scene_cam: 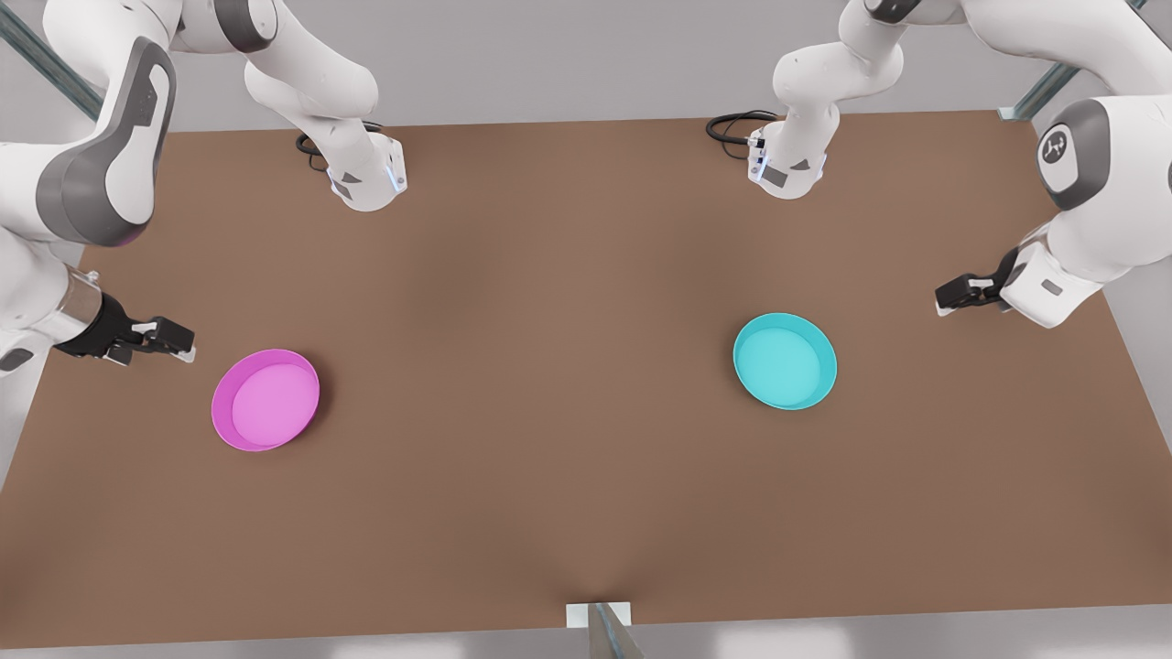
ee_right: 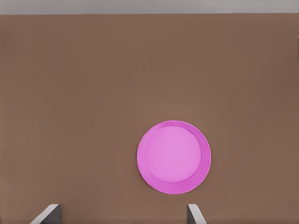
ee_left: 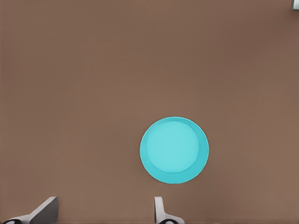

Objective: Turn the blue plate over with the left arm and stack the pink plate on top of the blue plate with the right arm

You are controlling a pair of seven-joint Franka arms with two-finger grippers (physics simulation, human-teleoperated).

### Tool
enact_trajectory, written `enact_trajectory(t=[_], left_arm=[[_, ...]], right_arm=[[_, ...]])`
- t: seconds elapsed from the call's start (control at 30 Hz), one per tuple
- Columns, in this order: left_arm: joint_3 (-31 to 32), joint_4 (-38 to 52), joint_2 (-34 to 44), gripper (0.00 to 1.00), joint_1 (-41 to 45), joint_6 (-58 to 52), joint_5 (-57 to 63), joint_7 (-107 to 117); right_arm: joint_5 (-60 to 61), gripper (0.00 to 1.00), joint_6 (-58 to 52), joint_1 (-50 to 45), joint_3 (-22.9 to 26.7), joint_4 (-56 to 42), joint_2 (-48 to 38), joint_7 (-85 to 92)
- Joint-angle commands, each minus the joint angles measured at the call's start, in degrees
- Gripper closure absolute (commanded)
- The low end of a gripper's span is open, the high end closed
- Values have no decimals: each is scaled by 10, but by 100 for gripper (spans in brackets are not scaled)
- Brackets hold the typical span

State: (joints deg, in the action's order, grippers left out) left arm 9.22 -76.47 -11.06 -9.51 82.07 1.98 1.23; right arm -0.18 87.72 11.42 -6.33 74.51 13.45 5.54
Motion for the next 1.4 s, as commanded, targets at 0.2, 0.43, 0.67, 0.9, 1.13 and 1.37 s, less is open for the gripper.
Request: enact_trajectory(t=[0.2, 0.43, 0.67, 0.9, 1.13, 1.37], left_arm=[[-31, -211, -71, 0, -40, 133, -153, -95], [-31, -356, -111, 0, -45, 372, -247, -241], [-32, -355, -162, 0, -54, 372, -243, -306], [-30, -373, -179, 0, -56, 434, -275, -306], [-30, -371, -198, 0, -56, 431, -275, -307], [-30, -372, -203, 33, -56, 425, -276, -307]], right_arm=[[0, 0, 1, 0, 0, -1, -1, -1], [0, 0, 5, -1, -1, 0, 0, -1], [0, 0, 5, -1, -2, 0, -1, 0], [-2, 0, 5, -1, -5, -1, -1, 0], [-2, 0, 5, -1, -5, 0, -1, 0], [1, 0, 5, 0, -4, -2, -2, 0]])
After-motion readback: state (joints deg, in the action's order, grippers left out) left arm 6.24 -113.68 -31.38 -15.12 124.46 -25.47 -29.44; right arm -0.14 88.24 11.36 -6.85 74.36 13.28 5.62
